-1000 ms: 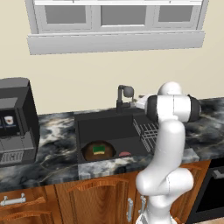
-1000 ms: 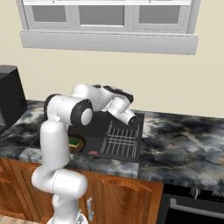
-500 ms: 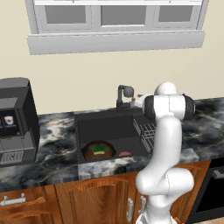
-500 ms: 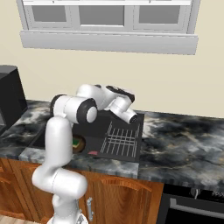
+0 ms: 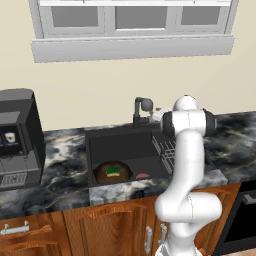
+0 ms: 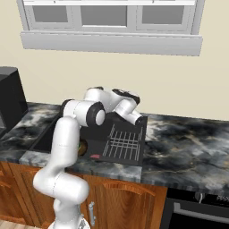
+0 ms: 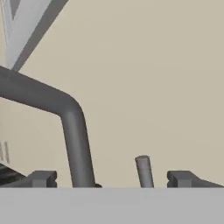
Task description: Pick the pan and sponge and place them into the sink. Then turn on the water.
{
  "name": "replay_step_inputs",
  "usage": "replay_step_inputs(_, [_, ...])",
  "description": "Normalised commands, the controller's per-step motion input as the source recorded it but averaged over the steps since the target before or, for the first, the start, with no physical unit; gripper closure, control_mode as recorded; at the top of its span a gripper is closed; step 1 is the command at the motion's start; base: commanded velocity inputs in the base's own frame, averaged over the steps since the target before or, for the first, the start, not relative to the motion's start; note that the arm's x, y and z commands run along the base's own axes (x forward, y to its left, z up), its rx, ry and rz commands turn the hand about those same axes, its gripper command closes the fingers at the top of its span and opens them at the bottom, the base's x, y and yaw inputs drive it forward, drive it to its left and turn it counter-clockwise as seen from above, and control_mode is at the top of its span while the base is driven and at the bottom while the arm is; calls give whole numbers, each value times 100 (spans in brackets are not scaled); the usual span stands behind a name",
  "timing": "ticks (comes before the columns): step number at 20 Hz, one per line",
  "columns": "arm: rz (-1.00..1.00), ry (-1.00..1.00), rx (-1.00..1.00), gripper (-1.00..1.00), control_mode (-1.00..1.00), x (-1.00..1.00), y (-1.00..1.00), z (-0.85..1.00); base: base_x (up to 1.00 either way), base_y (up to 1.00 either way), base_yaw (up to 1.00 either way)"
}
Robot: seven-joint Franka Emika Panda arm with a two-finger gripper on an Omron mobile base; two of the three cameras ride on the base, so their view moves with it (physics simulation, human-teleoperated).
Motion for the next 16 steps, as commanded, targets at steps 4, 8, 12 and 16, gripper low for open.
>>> replay_step_inputs(4, [0, 4, 0, -100, -100, 44, -4, -16, 0, 0, 0])
replay_step_inputs(8, [0, 1, 1, -100, -100, 41, -9, -8, 0, 0, 0])
replay_step_inputs(12, [0, 1, 1, -100, -100, 39, -5, -13, 0, 0, 0])
replay_step_inputs(16, [0, 5, 0, -100, -100, 38, 0, -25, 0, 0, 0])
